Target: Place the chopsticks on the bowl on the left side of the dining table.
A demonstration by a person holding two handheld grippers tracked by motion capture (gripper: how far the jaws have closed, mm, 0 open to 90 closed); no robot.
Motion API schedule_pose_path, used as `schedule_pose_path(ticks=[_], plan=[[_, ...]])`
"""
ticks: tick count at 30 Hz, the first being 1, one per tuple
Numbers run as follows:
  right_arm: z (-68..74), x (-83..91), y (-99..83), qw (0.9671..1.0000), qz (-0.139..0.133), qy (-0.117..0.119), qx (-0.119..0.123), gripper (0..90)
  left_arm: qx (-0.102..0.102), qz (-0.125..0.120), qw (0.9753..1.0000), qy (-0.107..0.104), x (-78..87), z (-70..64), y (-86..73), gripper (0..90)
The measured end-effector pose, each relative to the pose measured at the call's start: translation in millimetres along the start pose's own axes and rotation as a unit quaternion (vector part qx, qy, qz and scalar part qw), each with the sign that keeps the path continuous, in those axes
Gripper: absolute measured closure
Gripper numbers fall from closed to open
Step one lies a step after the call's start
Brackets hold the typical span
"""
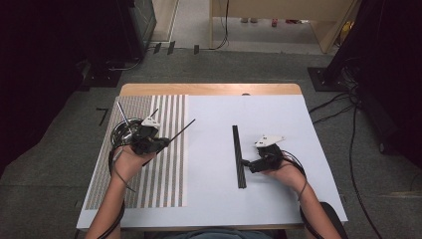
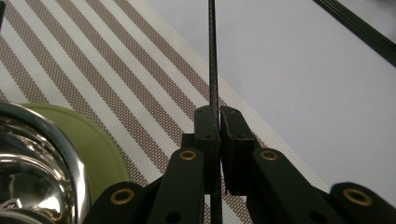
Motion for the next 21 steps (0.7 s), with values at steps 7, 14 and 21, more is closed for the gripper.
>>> schedule_pose_path(ticks=[7, 14, 21], plan=[[-0.1, 0.0, 0.0, 1.0000, 0.000, 0.000, 0.000, 10.9, 0.004, -0.002, 1.0000, 0.006, 7.2, 9.3, -1.8, 87.4], [-0.1, -0.1, 0.0, 1.0000, 0.000, 0.000, 0.001, 10.9, 0.013, -0.001, 0.9998, 0.017, 12.7, 18.4, -5.2, 87.4], [0.0, 0.0, 0.0, 1.0000, 0.000, 0.000, 0.000, 10.9, 0.012, 0.001, 0.9996, 0.025, 16.1, 23.9, -6.4, 87.4]])
Point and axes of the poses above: each handheld gripper's, and its own axes: x roughly backward along the jaws, y roughly out of its top, z roughly to its left, the point moved 3 cm from there along -x, roughly forward along the jaws, and after that the axes turned 13 degrees about -z, right-handed, at the moved point
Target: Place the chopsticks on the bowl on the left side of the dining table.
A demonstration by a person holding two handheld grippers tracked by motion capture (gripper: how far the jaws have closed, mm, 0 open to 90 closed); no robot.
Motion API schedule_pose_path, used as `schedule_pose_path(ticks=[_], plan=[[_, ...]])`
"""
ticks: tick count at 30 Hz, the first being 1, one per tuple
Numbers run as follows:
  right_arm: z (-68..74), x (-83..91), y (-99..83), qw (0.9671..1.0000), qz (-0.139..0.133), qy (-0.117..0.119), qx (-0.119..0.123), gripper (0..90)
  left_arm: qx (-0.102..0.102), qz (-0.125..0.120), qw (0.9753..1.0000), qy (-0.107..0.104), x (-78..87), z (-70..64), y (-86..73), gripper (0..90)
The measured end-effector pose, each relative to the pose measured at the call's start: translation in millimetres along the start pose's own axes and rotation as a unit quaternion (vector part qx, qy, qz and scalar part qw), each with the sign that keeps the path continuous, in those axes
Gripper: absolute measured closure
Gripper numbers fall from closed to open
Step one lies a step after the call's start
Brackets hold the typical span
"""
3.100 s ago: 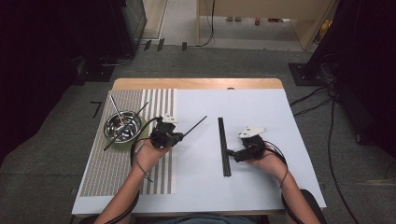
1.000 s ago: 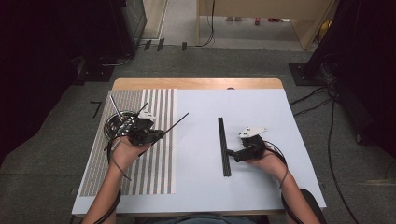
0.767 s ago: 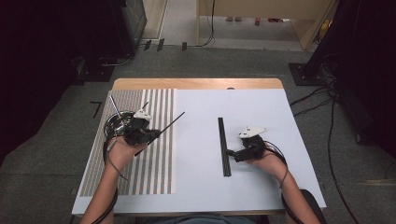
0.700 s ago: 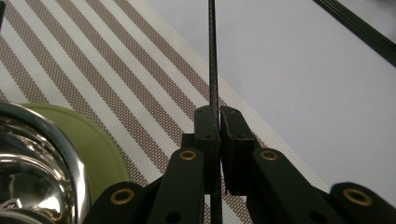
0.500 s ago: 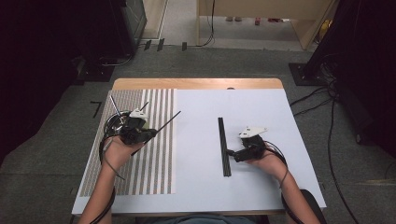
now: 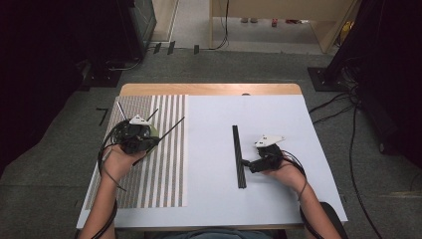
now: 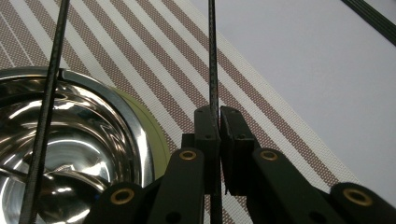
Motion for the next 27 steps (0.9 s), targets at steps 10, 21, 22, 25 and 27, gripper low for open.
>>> schedule_pose_path(ticks=[10, 21, 22, 25, 27], plan=[[0.0, 0.0, 0.0, 1.0000, 0.000, 0.000, 0.000, 10.9, -0.004, 0.002, 0.9999, 0.016, 4.8, 8.2, -2.1, 87.4], [0.0, -0.1, 0.0, 1.0000, 0.000, 0.000, 0.001, 11.0, 0.000, -0.002, 0.9997, 0.026, 11.6, 19.7, -4.1, 87.4], [0.0, 0.0, 0.0, 1.0000, 0.000, 0.000, 0.000, 10.9, -0.001, -0.002, 0.9996, 0.028, 12.2, 21.0, -4.5, 87.4], [-0.1, -0.1, 0.0, 1.0000, 0.000, 0.000, 0.001, 10.9, 0.000, -0.003, 0.9995, 0.032, 13.6, 23.8, -5.2, 87.4], [-0.1, -0.1, 0.0, 1.0000, 0.000, 0.000, 0.001, 11.0, 0.003, -0.006, 0.9994, 0.034, 15.3, 26.6, -5.5, 87.4]])
Point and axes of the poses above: each handheld gripper's, and its own axes: x roughly backward along the jaws, y roughly out of its top, z roughly to its left, the point moved 3 cm from there along -x, roughly forward along the jaws, and after that the axes turned 13 degrees about -z, right-handed, at the moved point
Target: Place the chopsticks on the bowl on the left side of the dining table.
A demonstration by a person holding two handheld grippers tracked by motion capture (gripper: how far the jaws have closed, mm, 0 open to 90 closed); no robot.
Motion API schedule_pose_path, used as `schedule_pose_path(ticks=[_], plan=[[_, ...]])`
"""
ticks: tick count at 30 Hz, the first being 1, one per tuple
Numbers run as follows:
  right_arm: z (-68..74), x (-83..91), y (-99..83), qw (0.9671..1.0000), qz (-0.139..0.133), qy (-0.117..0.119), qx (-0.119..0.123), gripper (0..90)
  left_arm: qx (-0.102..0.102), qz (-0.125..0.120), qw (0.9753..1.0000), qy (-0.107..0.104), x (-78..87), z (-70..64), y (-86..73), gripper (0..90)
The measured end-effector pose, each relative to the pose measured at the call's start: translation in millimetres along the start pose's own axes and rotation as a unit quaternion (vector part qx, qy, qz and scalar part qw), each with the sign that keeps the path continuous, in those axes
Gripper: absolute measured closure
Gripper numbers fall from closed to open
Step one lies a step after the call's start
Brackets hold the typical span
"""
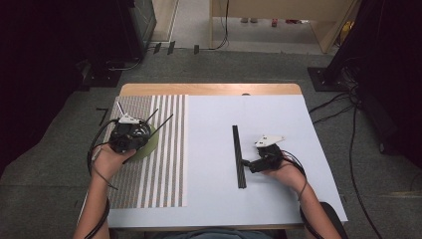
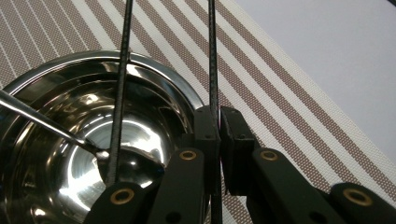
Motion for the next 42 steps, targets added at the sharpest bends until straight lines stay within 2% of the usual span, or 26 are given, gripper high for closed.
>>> schedule_pose_path(ticks=[18, 28, 34, 37, 39, 42], plan=[[0.2, 0.0, 0.1, 1.0000, 0.000, 0.000, -0.001, 10.9, 0.005, -0.002, 0.9997, 0.024, 2.8, 15.3, -6.5, 87.4], [0.3, 0.1, 0.1, 1.0000, 0.000, 0.000, -0.002, 10.9, -0.006, -0.008, 0.9990, 0.045, 5.4, 22.1, -9.0, 87.1], [0.3, 0.0, 0.1, 1.0000, 0.000, 0.000, -0.002, 10.9, -0.008, -0.009, 0.9988, 0.048, 6.0, 23.2, -9.7, 86.9], [0.2, 0.0, 0.1, 1.0000, 0.000, 0.000, -0.001, 10.9, -0.012, -0.008, 0.9983, 0.056, 6.7, 23.0, -9.4, 86.7], [0.2, 0.0, 0.1, 1.0000, 0.000, 0.000, -0.002, 10.9, -0.001, -0.009, 0.9985, 0.055, 6.7, 23.9, -9.4, 86.3], [0.2, 0.0, 0.1, 1.0000, 0.000, 0.000, -0.002, 10.9, -0.007, -0.016, 0.9984, 0.054, 8.2, 22.2, -8.4, 81.6]])
Point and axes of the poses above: each handheld gripper's, and its own axes: x roughly backward along the jaws, y roughly out of its top, z roughly to its left, the point moved 3 cm from there along -x, roughly forward along the jaws, and after that the axes turned 13 degrees about -z, right-handed, at the moved point
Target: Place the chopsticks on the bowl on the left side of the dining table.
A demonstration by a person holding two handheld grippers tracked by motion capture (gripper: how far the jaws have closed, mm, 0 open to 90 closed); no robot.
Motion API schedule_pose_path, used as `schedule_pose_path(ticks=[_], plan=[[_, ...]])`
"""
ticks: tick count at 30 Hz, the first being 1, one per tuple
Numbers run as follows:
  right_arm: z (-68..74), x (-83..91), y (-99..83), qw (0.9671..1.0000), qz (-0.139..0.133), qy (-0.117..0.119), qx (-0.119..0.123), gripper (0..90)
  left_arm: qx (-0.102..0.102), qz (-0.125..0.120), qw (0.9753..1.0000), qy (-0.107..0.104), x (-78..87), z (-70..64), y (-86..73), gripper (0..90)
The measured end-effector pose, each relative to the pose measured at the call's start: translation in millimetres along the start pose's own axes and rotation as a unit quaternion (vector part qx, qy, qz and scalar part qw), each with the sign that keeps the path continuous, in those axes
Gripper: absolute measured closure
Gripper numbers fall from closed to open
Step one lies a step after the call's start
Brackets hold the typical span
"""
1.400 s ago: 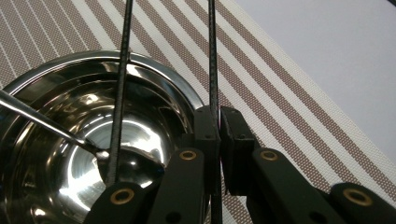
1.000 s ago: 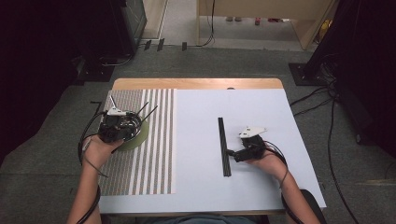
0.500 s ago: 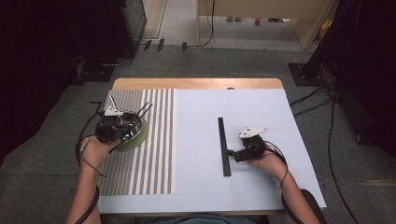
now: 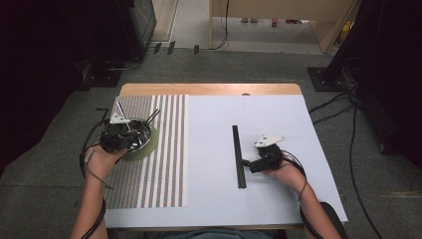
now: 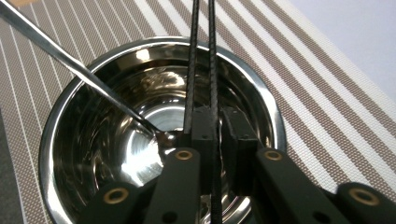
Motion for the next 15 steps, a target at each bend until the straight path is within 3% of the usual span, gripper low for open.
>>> schedule_pose_path(ticks=[8, 15], plan=[[-0.1, 0.0, 0.0, 1.0000, 0.000, 0.000, 0.001, 10.9, 0.007, -0.022, 0.9997, 0.008, 5.6, 1.0, 6.9, 63.6], [0.0, 0.0, 0.0, 1.0000, 0.000, 0.000, 0.000, 10.9, 0.027, -0.008, 0.9996, 0.005, -3.6, 8.4, -4.5, 62.6]])
Point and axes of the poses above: each handheld gripper's, and its own axes: x roughly backward along the jaws, y roughly out of its top, z roughly to its left, the point moved 3 cm from there along -x, roughly forward along the jaws, and after that the axes turned 13 degrees about -z, right-handed, at the moved point
